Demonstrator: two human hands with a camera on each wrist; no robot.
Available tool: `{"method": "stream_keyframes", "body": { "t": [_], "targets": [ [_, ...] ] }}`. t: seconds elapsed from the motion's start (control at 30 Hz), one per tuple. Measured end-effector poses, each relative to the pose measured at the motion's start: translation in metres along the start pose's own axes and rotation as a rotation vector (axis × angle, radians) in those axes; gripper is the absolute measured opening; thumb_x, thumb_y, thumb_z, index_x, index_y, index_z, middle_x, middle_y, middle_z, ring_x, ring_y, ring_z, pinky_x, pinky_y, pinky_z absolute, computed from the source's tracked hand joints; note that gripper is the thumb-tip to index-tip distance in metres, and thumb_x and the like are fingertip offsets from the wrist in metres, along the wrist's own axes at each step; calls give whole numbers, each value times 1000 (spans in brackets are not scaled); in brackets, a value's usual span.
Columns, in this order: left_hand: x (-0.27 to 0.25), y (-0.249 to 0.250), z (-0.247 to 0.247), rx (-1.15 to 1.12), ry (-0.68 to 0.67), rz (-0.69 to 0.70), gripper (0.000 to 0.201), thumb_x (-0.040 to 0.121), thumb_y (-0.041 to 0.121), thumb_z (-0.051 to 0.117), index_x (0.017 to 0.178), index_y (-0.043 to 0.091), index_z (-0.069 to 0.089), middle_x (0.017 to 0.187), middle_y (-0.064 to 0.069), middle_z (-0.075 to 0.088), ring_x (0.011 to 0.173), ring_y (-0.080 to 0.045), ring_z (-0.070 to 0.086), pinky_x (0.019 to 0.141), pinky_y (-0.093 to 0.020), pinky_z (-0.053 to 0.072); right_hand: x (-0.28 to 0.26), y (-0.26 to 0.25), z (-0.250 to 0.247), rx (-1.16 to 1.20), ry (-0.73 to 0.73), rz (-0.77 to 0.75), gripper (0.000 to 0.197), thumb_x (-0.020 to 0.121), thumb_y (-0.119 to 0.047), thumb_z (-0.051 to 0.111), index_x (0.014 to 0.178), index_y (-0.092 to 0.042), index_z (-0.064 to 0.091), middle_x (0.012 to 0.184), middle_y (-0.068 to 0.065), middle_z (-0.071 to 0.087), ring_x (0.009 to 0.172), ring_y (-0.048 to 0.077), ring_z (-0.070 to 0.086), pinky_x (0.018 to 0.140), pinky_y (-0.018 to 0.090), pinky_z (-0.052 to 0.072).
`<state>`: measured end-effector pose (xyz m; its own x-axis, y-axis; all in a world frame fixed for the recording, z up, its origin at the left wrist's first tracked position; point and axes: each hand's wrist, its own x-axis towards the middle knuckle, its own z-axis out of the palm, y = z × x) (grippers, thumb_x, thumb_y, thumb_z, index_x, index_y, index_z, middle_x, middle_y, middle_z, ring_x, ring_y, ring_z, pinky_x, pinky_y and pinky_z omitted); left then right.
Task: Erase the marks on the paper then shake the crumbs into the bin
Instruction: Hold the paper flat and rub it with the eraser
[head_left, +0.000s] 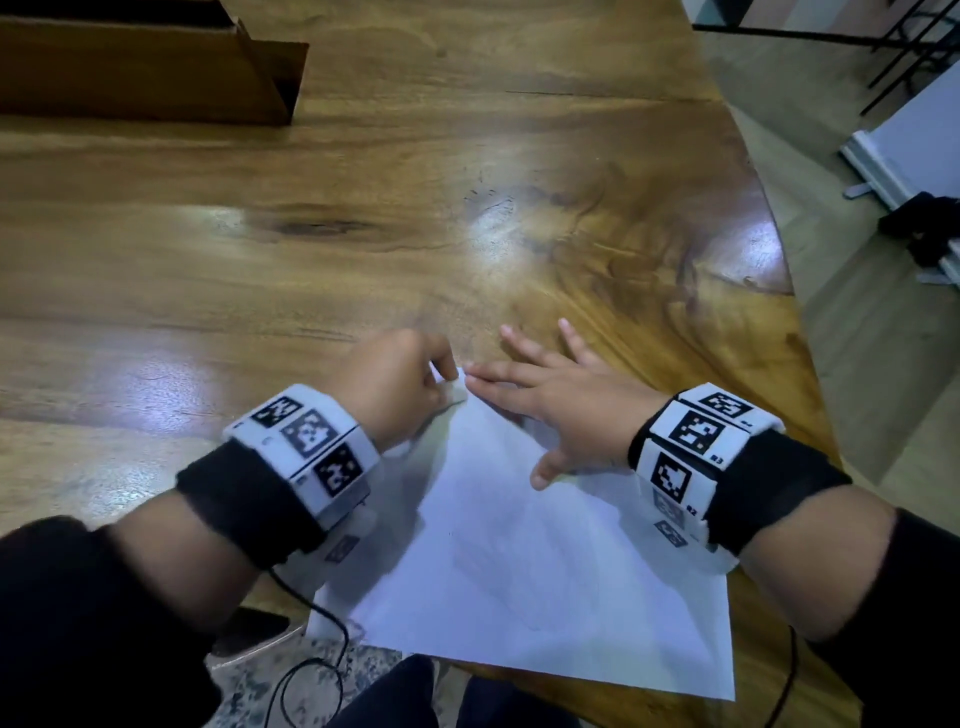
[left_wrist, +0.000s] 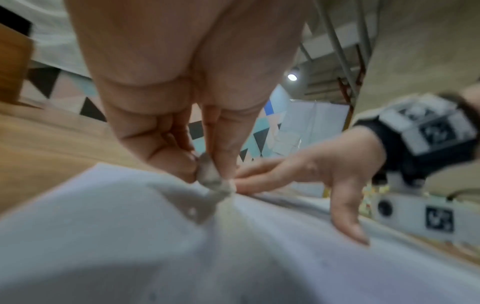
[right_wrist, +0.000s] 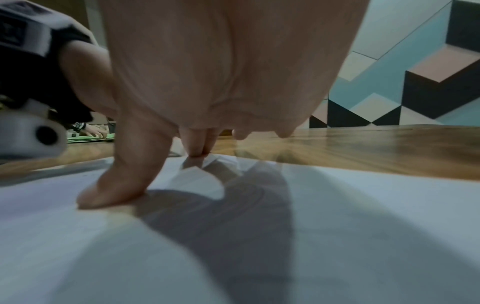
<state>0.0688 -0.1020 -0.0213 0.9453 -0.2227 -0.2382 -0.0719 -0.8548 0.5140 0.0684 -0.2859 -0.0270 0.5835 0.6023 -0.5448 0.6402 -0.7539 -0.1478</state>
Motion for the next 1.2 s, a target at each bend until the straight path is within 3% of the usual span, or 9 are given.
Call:
{"method": "stream_keyframes", "body": {
  "t": [0.07, 0.17, 0.23, 0.37, 0.57, 0.73, 0.9, 1.07, 1.2],
  "targets": [
    [-2, 3, 6, 2, 3, 16, 4, 77, 19, 65, 80, 16, 66, 62, 3, 56, 58, -13, 48, 60, -21, 34, 0, 0, 1, -3, -6, 4, 108, 76, -47, 70, 150, -33, -7, 156, -22, -12, 139, 13, -31, 109, 56, -21],
    [-21, -2, 6, 33, -225, 79, 13, 76, 26, 68, 64, 23, 62, 54, 8, 57, 51, -2, 49, 51, -7, 31, 0, 0, 1, -12, -8, 9, 107, 77, -48, 69, 149, -32, -9, 156, -21, -13, 139, 14, -32, 110, 57, -19],
    [-21, -4, 2, 44, -302, 56, 4, 72, 24, 70, 71, 21, 69, 62, 5, 65, 61, -7, 56, 62, -13, 43, -1, -1, 1, -18, -13, 13, 108, 77, -48, 69, 149, -32, -9, 156, -21, -14, 139, 15, -32, 110, 58, -18],
    [2, 0, 2, 26, 20, 31, 8, 78, 17, 64, 84, 13, 68, 72, -6, 66, 66, -19, 52, 64, -22, 37, 0, -1, 1, -14, -10, 15, 108, 76, -49, 69, 149, -32, -9, 156, -20, -13, 139, 16, -31, 110, 60, -16],
    [-33, -7, 10, 120, -338, 162, 3, 75, 20, 67, 73, 21, 66, 59, 8, 54, 58, -8, 48, 52, -6, 30, -1, 0, 2, -13, -12, 12, 107, 78, -48, 68, 149, -32, -10, 156, -20, -13, 140, 16, -31, 110, 60, -16],
    [-4, 0, 6, 61, 2, 91, 8, 79, 16, 64, 85, 11, 64, 75, -3, 60, 71, -20, 51, 68, -26, 38, 0, 0, 4, 7, -4, 16, 108, 76, -47, 70, 149, -34, -9, 156, -21, -14, 140, 17, -30, 110, 60, -16],
    [-39, -2, 14, 87, -299, 178, 6, 75, 24, 68, 73, 18, 67, 69, -1, 63, 66, -17, 55, 55, -11, 33, -1, 2, 4, -5, -2, 8, 107, 76, -48, 69, 150, -32, -8, 156, -20, -13, 140, 17, -30, 110, 60, -16],
    [-6, 7, 12, 10, 39, 91, 6, 76, 16, 66, 79, 11, 68, 65, -2, 58, 60, -16, 50, 53, -22, 25, 0, -1, 3, -19, -9, 21, 109, 75, -49, 70, 149, -32, -8, 156, -20, -14, 140, 18, -30, 110, 61, -15],
    [-38, 4, 22, 24, -188, 207, 15, 78, 25, 67, 68, 14, 65, 63, -1, 54, 55, -11, 45, 51, -15, 31, 0, 1, 3, -8, -4, 16, 109, 75, -49, 70, 150, -32, -7, 156, -20, -12, 140, 18, -29, 110, 61, -15]
  ]
}}
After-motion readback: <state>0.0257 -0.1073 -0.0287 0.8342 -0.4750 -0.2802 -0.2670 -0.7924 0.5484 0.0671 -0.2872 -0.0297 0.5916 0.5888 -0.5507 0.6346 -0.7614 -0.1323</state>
